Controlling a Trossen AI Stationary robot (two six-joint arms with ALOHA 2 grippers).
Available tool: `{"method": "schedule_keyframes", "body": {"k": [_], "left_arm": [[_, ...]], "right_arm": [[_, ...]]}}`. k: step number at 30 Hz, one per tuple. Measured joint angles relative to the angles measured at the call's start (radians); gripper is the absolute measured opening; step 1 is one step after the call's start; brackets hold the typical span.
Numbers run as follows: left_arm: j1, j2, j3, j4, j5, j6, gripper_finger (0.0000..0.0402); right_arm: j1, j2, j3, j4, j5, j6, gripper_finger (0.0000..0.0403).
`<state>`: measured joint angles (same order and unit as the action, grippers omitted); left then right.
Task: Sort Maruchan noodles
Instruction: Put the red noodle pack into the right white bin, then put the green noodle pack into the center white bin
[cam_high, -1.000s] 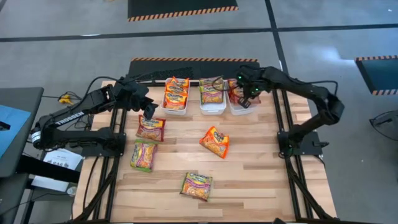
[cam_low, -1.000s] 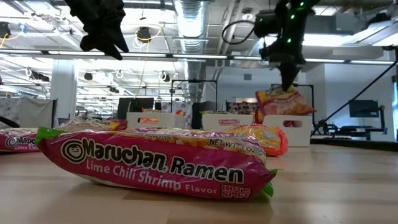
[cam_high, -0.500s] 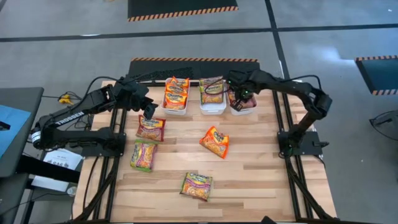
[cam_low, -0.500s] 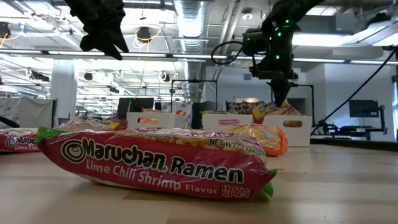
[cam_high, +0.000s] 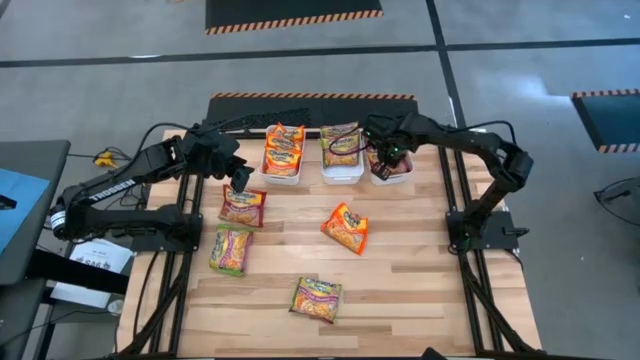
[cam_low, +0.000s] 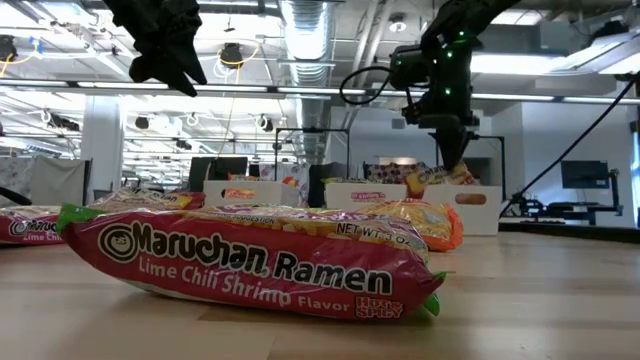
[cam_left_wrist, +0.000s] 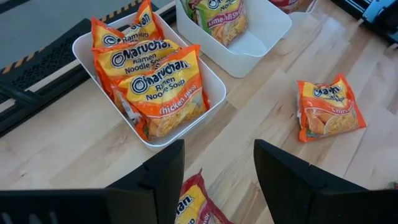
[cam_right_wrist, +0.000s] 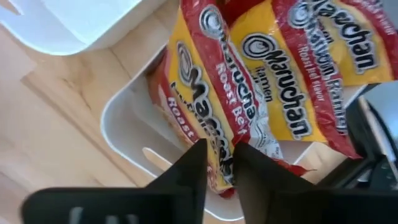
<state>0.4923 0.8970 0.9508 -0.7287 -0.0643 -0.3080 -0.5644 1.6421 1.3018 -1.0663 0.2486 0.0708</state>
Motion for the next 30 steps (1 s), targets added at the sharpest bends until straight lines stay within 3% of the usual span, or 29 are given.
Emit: {"method": "schedule_keyframes", "body": {"k": [12, 24, 30], "left_arm": [[0.0, 0.0, 0.0, 0.0, -0.003, -0.001, 0.0178], [0.0, 0.0, 0.0, -0.01, -0.006, -0.004, 0.0178], [0.013, 0.023, 0.0, -0.143, -0.076, -0.037, 0.0179]], "right_arm": [[0.002, 0.0, 0.084, -0.141, 0.016, 0.001, 0.0175], [0.001, -0.001, 0.237, -0.145, 0.015, -0.049, 0.0176], [-0.002, -0.001, 0.248, -0.146, 0.015, -0.099, 0.0176]]}}
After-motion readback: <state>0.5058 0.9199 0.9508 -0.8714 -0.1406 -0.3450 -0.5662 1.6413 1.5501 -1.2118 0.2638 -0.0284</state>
